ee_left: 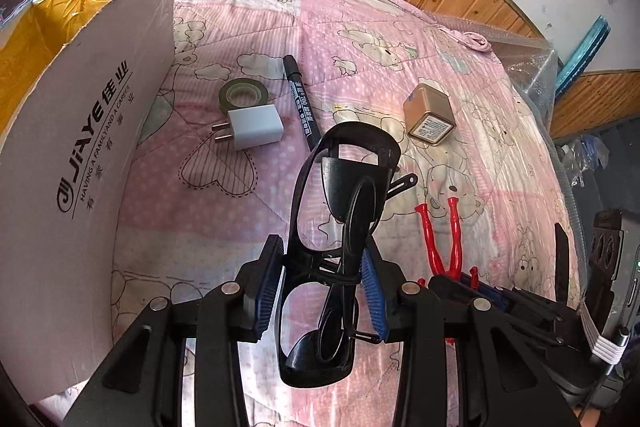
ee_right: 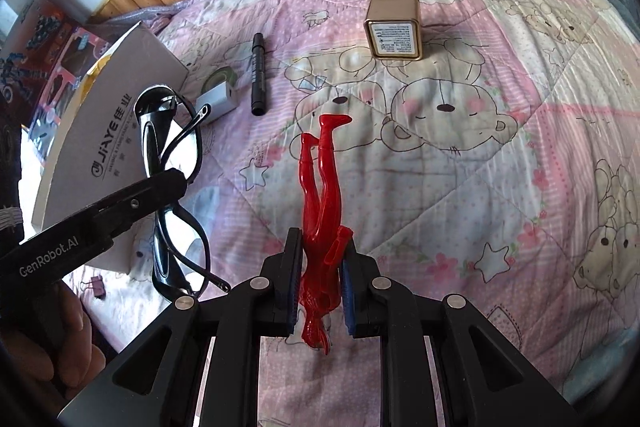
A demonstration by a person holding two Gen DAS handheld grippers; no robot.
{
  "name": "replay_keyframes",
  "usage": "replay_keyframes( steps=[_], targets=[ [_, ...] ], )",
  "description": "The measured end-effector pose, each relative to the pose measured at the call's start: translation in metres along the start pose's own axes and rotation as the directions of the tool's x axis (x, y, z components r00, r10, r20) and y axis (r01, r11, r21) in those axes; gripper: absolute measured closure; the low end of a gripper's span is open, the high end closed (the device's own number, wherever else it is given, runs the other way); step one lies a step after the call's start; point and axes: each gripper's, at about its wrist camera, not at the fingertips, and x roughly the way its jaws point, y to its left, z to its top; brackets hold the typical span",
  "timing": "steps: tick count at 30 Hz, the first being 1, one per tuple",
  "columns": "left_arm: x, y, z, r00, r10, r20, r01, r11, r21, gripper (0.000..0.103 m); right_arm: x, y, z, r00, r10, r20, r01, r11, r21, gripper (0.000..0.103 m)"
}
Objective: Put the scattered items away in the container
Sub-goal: 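Carry the glasses and red figure over the white box with both tools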
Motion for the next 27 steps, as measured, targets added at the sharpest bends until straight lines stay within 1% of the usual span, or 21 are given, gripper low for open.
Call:
replay_keyframes(
  steps=[13,21,27],
  targets=[
    [-0.044,-0.002,-0.023,0.999,-0.015,0.042,0.016,1.0,-0.002,0.063,-0.032,0.027,-0.022,0.999,0.011,0.04,-0.008,0.998,-0.06,0.085],
    [-0.071,-0.006,-0.034,0.997,-0.025,0.078,0.024,1.0,0.017,0.063,-0.051,0.049,-0.03,0.997,0.028,0.072,-0.021,0.995,-0.103,0.085],
    [-0.084,-0.005,-0.04,0.995,-0.029,0.095,0.027,0.999,0.023,0.063,-0.064,0.06,-0.031,0.994,0.044,0.097,-0.033,0.993,-0.115,0.085]
  ],
)
